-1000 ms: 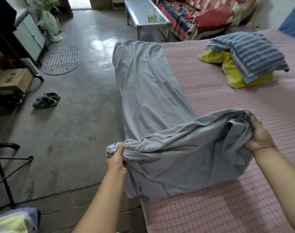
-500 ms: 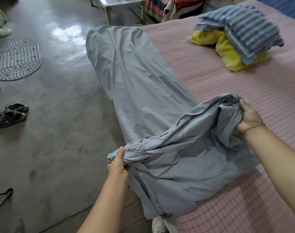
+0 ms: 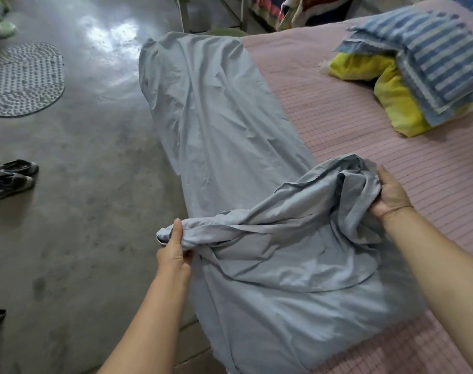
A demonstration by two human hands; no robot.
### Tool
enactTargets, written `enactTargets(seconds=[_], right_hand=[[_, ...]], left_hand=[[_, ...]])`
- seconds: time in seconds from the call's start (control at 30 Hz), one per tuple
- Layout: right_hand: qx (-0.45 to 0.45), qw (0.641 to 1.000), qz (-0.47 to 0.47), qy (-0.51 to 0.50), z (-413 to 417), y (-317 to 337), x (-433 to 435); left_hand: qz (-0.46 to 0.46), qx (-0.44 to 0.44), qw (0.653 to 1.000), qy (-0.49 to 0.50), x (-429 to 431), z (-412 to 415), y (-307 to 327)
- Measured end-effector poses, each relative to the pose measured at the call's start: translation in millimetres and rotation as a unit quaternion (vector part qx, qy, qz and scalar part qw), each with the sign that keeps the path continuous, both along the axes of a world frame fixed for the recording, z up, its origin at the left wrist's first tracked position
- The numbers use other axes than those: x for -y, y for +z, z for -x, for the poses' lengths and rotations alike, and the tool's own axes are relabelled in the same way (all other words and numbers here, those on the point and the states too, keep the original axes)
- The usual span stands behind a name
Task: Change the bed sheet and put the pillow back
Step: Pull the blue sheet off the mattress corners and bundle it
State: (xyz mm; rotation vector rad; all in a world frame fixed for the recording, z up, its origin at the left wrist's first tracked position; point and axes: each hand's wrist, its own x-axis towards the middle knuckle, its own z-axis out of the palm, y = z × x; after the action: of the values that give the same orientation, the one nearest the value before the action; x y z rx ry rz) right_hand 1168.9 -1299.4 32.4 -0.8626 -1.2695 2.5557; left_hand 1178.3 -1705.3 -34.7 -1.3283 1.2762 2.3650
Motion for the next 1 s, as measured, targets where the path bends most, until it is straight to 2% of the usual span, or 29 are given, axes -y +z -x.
enactTargets(seconds=[0.17, 0.27, 0.43, 0.53, 0.7, 0.83, 1.0], right_hand=[[0.07, 0.996, 0.049, 0.004, -17, -31, -1], [0.085, 0.996, 0.026, 0.012, -31, -37, 2], [0.083, 0.996, 0.042, -0.015, -52, -16, 20], [0.109, 0.993, 0.02, -0.037, -74, -8, 25], [0.093, 0.994, 0.008, -0.048, -134, -6, 11], [0.113, 0.991, -0.004, -0.065, -184, -12, -2], [0.13, 0.989, 0.026, -0.058, -232, -22, -13]], left_hand=[[-0.012, 0.012, 0.999, -0.05, -7, -22, -21], [-0.014, 0.015, 0.997, -0.077, -8, -33, -23], [-0.032, 0.004, 0.996, -0.082, -10, -49, -16], [-0.05, 0.003, 0.994, -0.093, -14, -67, -9], [-0.073, 0.044, 0.986, -0.146, -36, -117, 3], [-0.098, 0.091, 0.98, -0.147, -60, -176, 2], [-0.13, 0.139, 0.971, -0.147, -81, -244, -16]])
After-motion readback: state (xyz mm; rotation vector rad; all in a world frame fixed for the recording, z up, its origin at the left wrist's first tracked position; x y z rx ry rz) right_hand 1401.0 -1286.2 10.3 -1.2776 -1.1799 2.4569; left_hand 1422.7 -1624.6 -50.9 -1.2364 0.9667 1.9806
